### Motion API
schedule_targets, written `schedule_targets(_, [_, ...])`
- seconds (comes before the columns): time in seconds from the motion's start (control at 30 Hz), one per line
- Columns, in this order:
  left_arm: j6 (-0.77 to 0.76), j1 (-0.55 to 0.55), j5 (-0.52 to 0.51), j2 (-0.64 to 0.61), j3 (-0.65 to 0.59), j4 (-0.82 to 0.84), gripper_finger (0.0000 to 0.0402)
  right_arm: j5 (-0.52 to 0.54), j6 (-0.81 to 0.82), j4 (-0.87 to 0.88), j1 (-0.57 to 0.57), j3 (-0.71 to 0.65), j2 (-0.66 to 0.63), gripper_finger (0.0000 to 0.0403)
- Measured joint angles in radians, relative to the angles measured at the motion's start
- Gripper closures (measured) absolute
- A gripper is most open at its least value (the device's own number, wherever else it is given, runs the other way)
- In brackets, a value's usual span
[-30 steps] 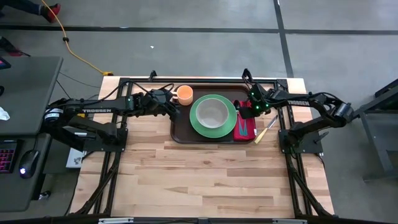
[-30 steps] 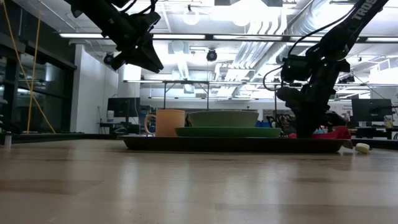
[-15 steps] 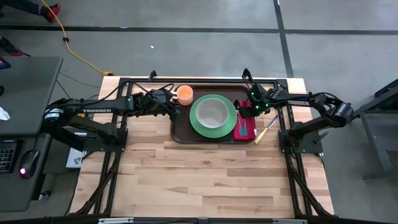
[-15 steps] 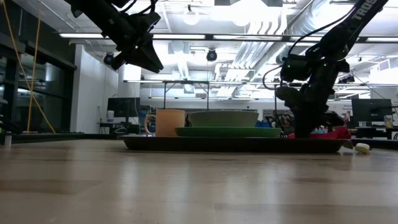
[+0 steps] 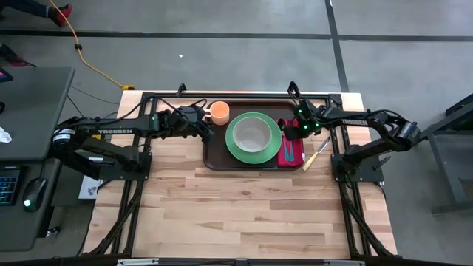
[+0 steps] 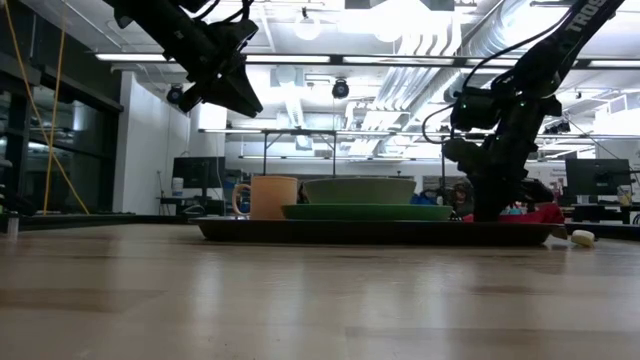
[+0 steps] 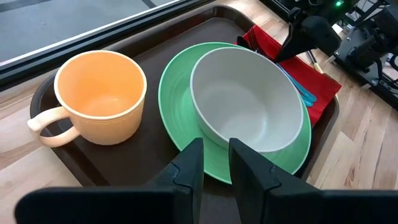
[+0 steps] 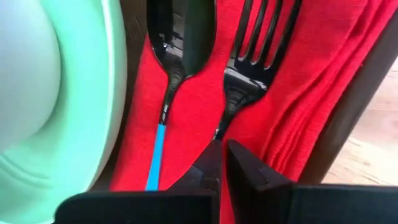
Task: Set up tray
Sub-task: Adjust the blue fork on top of the red table napkin on the brown tray, then put the yellow knife on top of the red table napkin to the right of the blue fork on the brown tray
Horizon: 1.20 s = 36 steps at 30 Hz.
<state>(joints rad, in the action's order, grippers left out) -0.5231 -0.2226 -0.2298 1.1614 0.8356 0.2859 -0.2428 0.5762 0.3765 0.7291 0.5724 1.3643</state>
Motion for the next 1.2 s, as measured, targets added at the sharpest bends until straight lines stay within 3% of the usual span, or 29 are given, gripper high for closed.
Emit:
schedule_targets(0.5, [0.006, 0.0, 0.006, 0.0, 0.0, 0.001, 0.0295, -0.026, 0.036, -0.077, -0.043, 0.003, 0.057, 0.0403])
schedule_targets(1.2, [0.018, 0.0, 0.019, 0.0, 0.0, 0.0, 0.0295, -0.017, 0.029, -0.024, 0.006, 0.001, -0.024, 0.0403])
